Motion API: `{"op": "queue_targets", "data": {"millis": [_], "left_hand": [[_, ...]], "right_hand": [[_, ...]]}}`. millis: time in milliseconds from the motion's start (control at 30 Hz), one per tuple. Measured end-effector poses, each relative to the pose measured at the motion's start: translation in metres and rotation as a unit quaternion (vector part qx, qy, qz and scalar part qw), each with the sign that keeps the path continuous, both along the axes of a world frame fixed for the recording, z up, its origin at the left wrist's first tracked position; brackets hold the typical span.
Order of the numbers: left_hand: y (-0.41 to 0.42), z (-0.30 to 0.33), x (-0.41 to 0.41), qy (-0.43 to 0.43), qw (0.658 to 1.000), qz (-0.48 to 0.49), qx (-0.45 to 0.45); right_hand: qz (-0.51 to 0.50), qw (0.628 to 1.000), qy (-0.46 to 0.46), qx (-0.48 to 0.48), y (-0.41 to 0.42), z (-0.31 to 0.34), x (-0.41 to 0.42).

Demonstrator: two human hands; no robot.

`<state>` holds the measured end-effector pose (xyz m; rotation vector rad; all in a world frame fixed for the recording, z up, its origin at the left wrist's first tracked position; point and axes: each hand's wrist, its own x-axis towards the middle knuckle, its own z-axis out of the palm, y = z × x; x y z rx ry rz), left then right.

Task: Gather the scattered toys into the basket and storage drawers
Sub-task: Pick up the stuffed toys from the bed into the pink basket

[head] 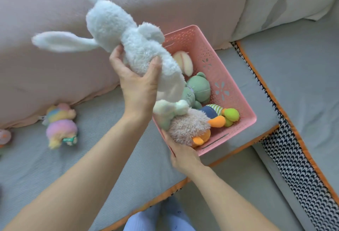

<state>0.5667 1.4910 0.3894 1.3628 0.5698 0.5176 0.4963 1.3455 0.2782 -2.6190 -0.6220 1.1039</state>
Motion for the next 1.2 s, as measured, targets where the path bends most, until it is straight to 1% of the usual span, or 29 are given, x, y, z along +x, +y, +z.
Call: {"op": "queue_targets", "data": {"millis": [67, 100, 167, 200, 233, 300, 467, 633, 733, 833, 933, 1000, 1067, 1133, 1200], "left_hand": [[-0.026, 0.012, 0.018, 0.009, 0.999, -0.042, -0.027], [-0.037, 0.012, 0.025, 0.037, 0.995, -0.084, -0.036], [-0.053, 0.004, 0.029, 0.127, 0.975, -0.181, -0.001], [-0.056, -0.003, 0.026, 0.165, 0.962, -0.218, 0.021], [-0.055, -0.009, 0.02, 0.187, 0.953, -0.235, 0.032], [-0.044, -0.021, 0.006, 0.218, 0.949, -0.228, 0.026], [0.012, -0.053, -0.043, 0.301, 0.943, -0.136, 0.035], [0.072, -0.081, -0.111, 0.384, 0.921, -0.064, 0.024], [0.103, -0.103, -0.146, 0.427, 0.903, -0.045, 0.012], [0.139, -0.129, -0.167, 0.45, 0.892, -0.034, 0.02], [0.174, -0.155, -0.174, 0.463, 0.884, -0.024, 0.059], [0.196, -0.169, -0.171, 0.448, 0.889, -0.021, 0.093], [0.22, -0.181, -0.171, 0.461, 0.876, -0.03, 0.143], [0.244, -0.194, -0.171, 0.467, 0.863, -0.06, 0.184], [0.266, -0.203, -0.169, 0.464, 0.849, -0.119, 0.224]], "right_hand": [[-0.003, 1.0, -0.005, 0.017, -0.001, 0.001, -0.001], [-0.008, 1.0, -0.006, 0.029, -0.002, 0.002, -0.001], [-0.008, 0.999, -0.005, 0.042, -0.005, 0.003, 0.0], [-0.006, 0.999, -0.001, 0.044, -0.005, 0.003, 0.0], [-0.004, 0.999, 0.003, 0.047, -0.007, 0.003, 0.001], [0.0, 0.999, 0.01, 0.053, -0.007, 0.003, 0.002], [0.015, 0.998, 0.01, 0.052, -0.008, -0.005, 0.002], [0.024, 0.999, -0.013, 0.046, -0.002, -0.011, -0.001], [0.023, 0.999, -0.035, 0.028, 0.001, -0.012, -0.004], [0.029, 0.998, -0.053, 0.019, 0.012, -0.01, -0.011], [0.022, 0.998, -0.055, 0.016, 0.024, -0.007, -0.016], [-0.005, 0.996, -0.074, 0.047, 0.04, -0.009, -0.023], [-0.006, 0.997, -0.056, 0.054, 0.065, -0.012, -0.034], [-0.012, 0.995, -0.067, 0.075, 0.091, -0.02, -0.051], [-0.003, 0.995, -0.07, 0.075, 0.108, -0.025, -0.067]]}}
